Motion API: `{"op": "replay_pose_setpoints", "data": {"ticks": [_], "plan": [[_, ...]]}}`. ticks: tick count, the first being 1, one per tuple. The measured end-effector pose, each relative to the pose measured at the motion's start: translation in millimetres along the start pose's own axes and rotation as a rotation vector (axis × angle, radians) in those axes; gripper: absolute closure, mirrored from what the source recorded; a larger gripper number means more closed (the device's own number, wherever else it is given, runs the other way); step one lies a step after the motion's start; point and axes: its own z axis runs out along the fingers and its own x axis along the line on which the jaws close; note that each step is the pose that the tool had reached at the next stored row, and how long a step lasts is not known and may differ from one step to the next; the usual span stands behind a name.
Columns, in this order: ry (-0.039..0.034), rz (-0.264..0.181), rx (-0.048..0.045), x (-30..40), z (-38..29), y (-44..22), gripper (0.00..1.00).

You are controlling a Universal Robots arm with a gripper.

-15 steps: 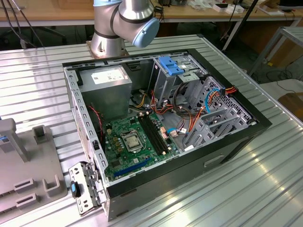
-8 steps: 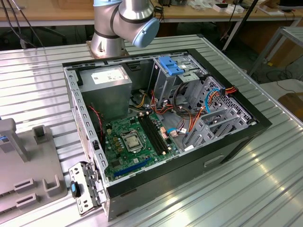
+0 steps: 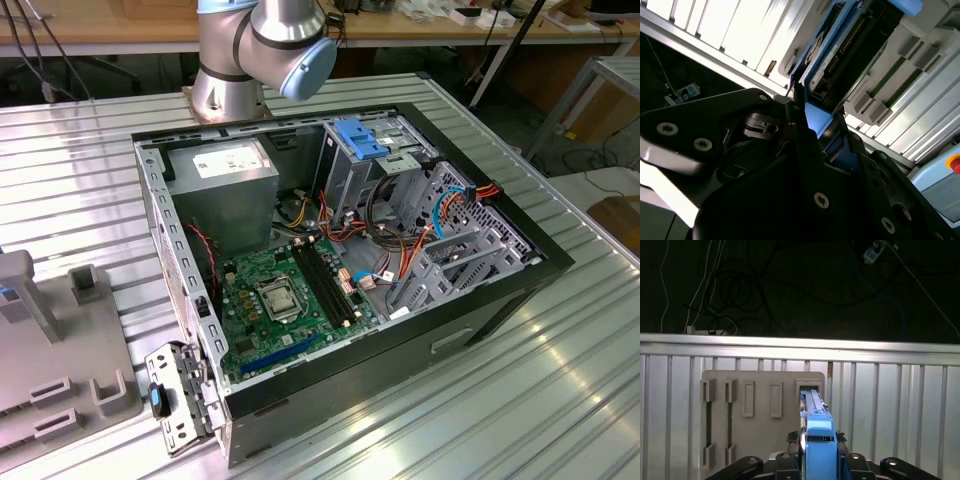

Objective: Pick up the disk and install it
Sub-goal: 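Pick up the disk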

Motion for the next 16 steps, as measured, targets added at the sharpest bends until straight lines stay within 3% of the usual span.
{"op": "replay_pose_setpoints", "data": {"ticks": [4, 16], "plan": [[0.0000, 0.000, 0.0001, 0.0, -8.4, -0.2, 0.63], [0.0000, 0.000, -0.0001, 0.1, -24.1, -0.5, 0.63]]}}
